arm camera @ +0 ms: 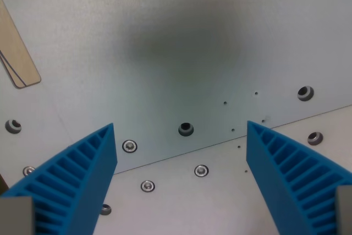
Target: Rotate around base negative x
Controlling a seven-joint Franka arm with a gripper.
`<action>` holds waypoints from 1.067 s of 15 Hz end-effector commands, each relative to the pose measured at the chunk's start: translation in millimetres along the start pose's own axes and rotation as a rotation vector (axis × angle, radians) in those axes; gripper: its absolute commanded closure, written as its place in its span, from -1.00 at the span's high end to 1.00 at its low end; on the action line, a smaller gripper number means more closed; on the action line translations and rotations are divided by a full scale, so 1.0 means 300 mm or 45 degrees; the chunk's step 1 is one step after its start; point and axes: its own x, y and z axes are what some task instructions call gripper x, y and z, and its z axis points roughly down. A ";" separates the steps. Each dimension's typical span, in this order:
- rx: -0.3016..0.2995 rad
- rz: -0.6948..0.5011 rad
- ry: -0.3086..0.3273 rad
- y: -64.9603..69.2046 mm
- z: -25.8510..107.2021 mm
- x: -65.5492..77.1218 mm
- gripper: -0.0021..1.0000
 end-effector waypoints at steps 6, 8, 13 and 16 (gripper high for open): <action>-0.084 0.002 0.031 0.000 -0.008 0.001 1.00; -0.112 0.002 0.039 0.000 -0.008 0.001 1.00; -0.184 0.004 0.059 0.000 -0.008 0.001 1.00; -0.227 0.004 0.071 0.000 -0.008 0.001 1.00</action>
